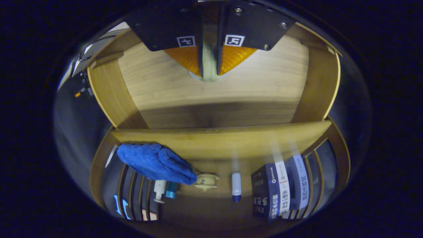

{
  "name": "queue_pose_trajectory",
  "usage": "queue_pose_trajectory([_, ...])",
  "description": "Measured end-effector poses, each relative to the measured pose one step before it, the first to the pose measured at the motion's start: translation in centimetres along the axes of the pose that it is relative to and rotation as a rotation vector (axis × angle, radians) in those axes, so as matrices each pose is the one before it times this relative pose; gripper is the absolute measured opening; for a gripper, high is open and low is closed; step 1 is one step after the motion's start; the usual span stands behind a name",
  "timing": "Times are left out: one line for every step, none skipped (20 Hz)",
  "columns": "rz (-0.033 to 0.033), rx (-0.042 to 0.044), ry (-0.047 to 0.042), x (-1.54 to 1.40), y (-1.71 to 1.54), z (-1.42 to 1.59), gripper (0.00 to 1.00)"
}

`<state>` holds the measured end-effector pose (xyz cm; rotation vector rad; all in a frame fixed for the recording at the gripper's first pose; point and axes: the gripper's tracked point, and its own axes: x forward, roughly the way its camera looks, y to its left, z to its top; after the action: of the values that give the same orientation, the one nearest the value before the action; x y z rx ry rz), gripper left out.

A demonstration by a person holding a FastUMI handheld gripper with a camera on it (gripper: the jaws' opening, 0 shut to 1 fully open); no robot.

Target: Pull open the drawer, take out the items inside it, and place them on the countertop above the cabinet.

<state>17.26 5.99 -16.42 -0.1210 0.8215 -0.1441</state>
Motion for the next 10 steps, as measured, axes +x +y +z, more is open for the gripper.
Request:
queue_pose_trajectory([-0.00323, -0.00278, -0.0217, -0.718, -0.001, 0.757, 0.18])
queue_pose_trajectory([-0.00279, -0.00001, -0.02507, -0.821, -0.024, 0.75, 0.18])
queue_pose_trajectory([-0.00117, 0.00276, -0.02607, -0.781, -0.005, 0.911, 0.18])
queue_pose_trajectory([-0.00035, 0.00197, -0.02846, -0.729, 0.001, 1.009, 0.18])
queue_pose_trajectory([-0.00357, 0.00139, -0.02805, -0.53, -0.051, 1.067, 0.18])
queue_pose_trajectory([-0.00329, -0.00549, -0.02491, -0.658, 0.034, 1.069, 0.18])
queue_pose_trajectory([-0.00593, -0.00354, -0.02627, -0.554, -0.104, 1.152, 0.18])
queue_pose_trajectory([-0.00151, -0.00442, -0.02548, -0.408, -0.128, 0.986, 0.18])
queue_pose_trajectory([-0.00124, -0.00026, -0.02579, -0.358, 0.013, 1.209, 0.18])
queue_pose_trajectory([0.00178, 0.00122, -0.02484, -0.173, 0.088, 1.228, 0.18])
